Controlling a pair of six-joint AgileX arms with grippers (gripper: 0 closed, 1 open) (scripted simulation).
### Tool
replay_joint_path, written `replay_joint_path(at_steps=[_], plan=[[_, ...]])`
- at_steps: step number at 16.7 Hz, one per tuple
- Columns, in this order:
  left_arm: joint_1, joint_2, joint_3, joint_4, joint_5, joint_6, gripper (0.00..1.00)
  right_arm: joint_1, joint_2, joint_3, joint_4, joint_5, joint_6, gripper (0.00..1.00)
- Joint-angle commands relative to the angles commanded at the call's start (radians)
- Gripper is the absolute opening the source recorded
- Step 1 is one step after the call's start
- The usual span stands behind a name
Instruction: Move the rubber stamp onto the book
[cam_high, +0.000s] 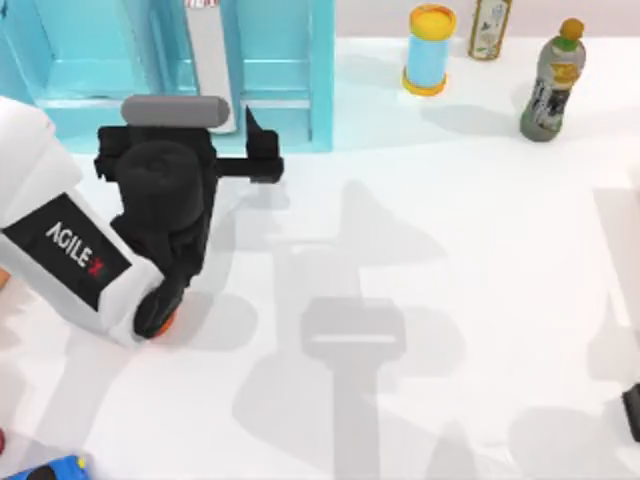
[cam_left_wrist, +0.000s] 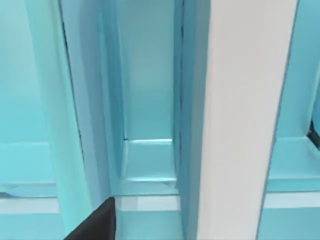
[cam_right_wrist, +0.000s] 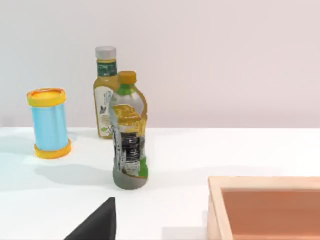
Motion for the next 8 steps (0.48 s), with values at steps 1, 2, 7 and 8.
replay_joint_path(at_steps=[1,2,7,8], plan=[[0.0,0.0,0.0,0.0,0.0,0.0,1.0,0.0,0.0,0.0,0.0,0.0,0.0,1.0],[0.005,-0.002,-0.004,-0.002,0.002,0.0,1.0,0.0,0.0,0.0,0.0,0.0,0.0,1.0],[0.01,0.013,0.047,-0.029,0.011,0.002,1.0,0.0,0.0,0.0,0.0,0.0,0.0,1.0],[0.013,0.021,0.069,-0.042,0.016,0.002,1.0,0.0,0.0,0.0,0.0,0.0,0.0,1.0]])
